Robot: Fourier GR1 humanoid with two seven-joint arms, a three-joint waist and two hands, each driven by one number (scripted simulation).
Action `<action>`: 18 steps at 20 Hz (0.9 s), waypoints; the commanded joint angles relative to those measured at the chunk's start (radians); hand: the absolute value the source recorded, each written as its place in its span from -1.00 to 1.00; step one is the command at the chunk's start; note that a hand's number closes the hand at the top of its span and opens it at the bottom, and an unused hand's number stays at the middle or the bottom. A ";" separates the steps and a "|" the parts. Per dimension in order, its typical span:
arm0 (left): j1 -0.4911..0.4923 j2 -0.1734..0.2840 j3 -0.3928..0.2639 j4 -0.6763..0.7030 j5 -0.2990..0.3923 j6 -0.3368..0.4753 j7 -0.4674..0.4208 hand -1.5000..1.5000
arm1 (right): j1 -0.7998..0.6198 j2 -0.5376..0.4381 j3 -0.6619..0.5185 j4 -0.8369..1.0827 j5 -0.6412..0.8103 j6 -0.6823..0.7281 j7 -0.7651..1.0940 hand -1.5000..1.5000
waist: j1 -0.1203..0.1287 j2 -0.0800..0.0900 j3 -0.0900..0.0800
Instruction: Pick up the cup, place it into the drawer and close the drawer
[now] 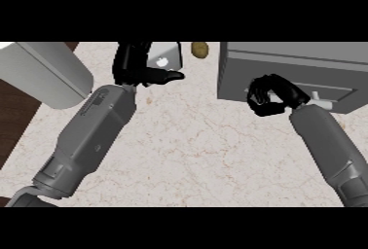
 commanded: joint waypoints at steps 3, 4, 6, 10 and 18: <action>0.049 0.057 -0.002 -0.030 0.004 -0.062 0.021 -1.00 | -0.159 -0.064 -0.108 0.098 -0.040 -0.050 0.035 1.00 | 0.039 0.016 -0.004; 0.071 0.021 -0.019 -0.042 -0.005 -0.048 0.000 -1.00 | -0.170 -0.089 -0.122 0.095 -0.052 -0.030 0.042 1.00 | 0.047 0.013 -0.004; 0.074 0.031 -0.027 -0.051 -0.005 -0.068 0.018 -1.00 | -0.181 -0.095 -0.128 0.092 -0.062 -0.015 0.054 1.00 | 0.055 0.014 -0.005; 0.068 0.032 -0.027 -0.060 -0.002 -0.078 0.025 -1.00 | -0.176 -0.113 -0.140 0.071 -0.083 0.005 0.047 1.00 | 0.064 0.025 -0.004; 0.099 0.045 -0.024 -0.088 0.009 -0.109 0.022 -1.00 | -0.164 -0.162 -0.160 0.026 -0.126 0.086 0.049 1.00 | 0.085 0.021 -0.006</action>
